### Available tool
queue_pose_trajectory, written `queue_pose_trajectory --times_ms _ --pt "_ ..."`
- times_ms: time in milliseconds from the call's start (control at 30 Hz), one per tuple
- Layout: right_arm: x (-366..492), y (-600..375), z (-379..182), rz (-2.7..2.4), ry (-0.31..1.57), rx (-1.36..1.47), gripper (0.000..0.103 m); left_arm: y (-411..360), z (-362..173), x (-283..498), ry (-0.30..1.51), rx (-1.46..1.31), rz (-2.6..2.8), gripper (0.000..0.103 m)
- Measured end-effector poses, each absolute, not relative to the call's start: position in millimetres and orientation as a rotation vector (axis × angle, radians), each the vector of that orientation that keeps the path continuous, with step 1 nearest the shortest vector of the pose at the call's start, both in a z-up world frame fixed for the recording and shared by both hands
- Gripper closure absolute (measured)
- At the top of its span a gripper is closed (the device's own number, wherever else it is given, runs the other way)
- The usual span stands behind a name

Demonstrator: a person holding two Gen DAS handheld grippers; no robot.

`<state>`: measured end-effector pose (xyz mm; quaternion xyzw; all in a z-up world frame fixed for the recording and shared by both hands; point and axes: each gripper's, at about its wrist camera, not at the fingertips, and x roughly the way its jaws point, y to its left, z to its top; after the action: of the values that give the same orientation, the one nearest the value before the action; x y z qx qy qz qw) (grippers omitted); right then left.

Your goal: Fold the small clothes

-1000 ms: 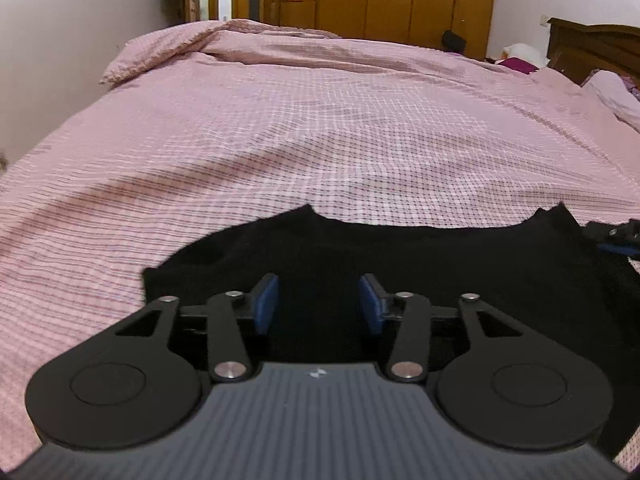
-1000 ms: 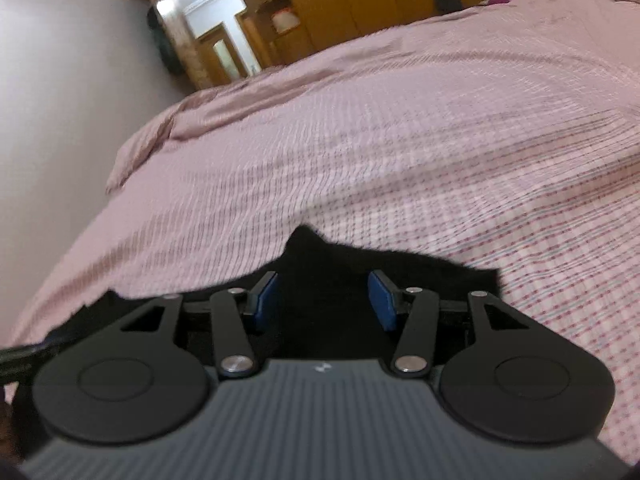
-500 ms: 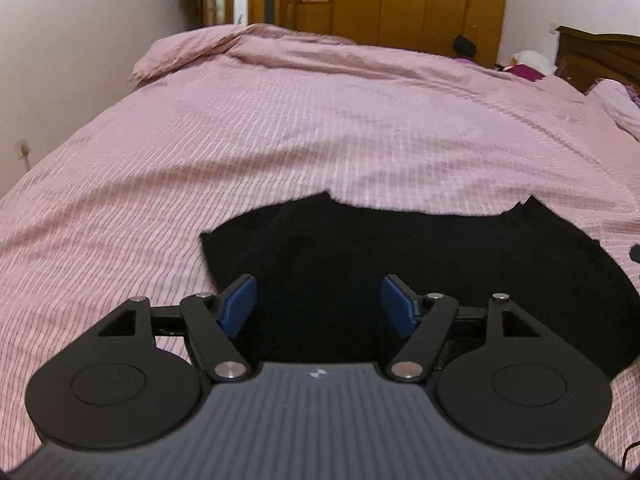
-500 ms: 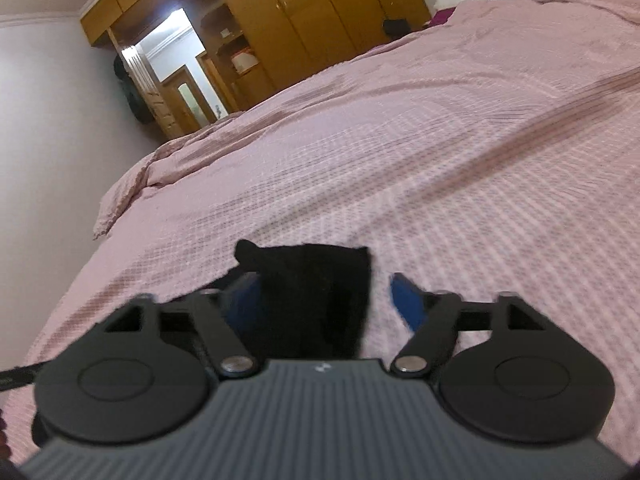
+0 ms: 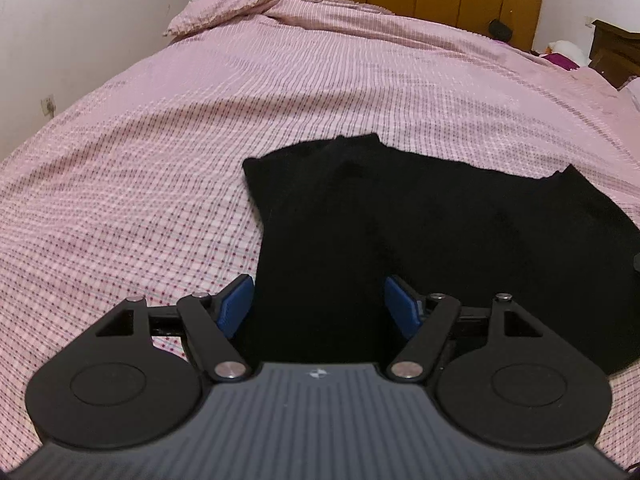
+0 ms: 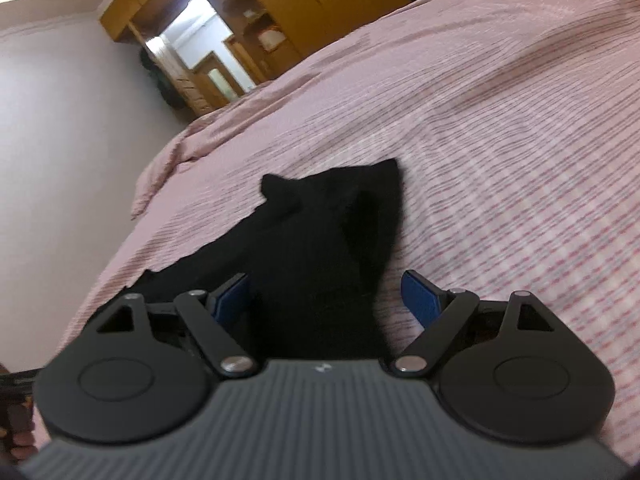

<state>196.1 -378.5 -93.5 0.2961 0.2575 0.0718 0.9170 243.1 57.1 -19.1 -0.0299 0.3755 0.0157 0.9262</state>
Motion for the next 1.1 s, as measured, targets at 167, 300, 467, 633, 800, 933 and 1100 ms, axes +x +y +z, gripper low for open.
queue_pose_trajectory --times_ms 167,300,467,633,800,933,1100 --pt "198 -373 -99 0.153 0.5 0.626 0.02 61 -25 246 0.784 -0.099 0.037 0.024" --pt "195 -376 -99 0.14 0.494 0.652 0.031 63 -28 247 0.789 -0.121 0.041 0.022" --pt "192 -376 -102 0.157 0.483 0.703 0.047 62 -28 248 0.789 -0.116 0.043 0.022" --pt "191 -388 -112 0.162 0.469 0.805 0.073 64 -29 248 0.791 -0.126 0.042 0.021" --pt "190 -389 -113 0.165 0.465 0.82 0.072 64 -29 247 0.791 -0.127 0.043 0.021" --pt "194 -391 -116 0.165 0.465 0.852 0.073 64 -30 247 0.79 -0.129 0.044 0.021" --pt "196 -393 -116 0.161 0.438 0.902 0.071 65 -28 246 0.794 -0.128 0.043 0.021"
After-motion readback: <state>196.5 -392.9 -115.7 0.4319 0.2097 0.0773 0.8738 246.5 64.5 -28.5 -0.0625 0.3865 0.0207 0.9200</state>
